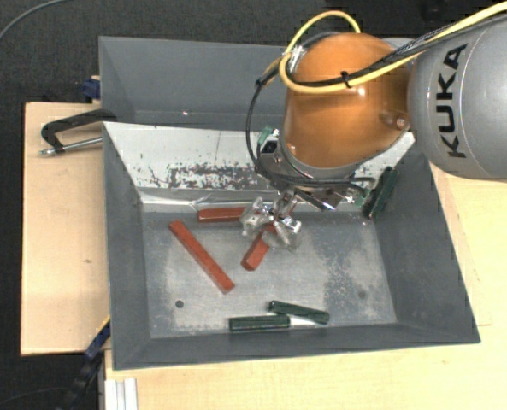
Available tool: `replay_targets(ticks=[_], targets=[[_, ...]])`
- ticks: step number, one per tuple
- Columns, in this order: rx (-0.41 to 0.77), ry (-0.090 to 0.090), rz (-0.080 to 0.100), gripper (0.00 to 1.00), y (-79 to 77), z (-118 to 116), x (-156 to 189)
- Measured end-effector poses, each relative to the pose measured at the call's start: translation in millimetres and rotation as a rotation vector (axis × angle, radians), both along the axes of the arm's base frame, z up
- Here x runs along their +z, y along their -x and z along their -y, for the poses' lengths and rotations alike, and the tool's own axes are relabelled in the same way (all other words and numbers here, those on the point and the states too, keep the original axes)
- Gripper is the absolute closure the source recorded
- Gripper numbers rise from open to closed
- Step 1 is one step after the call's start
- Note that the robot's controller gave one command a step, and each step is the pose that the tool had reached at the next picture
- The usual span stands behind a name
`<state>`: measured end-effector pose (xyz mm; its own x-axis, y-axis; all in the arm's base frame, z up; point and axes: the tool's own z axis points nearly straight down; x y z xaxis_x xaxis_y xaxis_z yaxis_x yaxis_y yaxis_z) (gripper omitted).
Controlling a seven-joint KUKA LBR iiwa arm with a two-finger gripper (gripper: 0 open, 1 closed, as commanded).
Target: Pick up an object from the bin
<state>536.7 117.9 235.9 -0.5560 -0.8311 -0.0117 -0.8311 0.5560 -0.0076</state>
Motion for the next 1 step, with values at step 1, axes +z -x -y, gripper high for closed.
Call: replay_targets(ticks=[1], targets=[[0.13, 0.007, -0.013, 1.0, 17.1, 48.4, -14.8]])
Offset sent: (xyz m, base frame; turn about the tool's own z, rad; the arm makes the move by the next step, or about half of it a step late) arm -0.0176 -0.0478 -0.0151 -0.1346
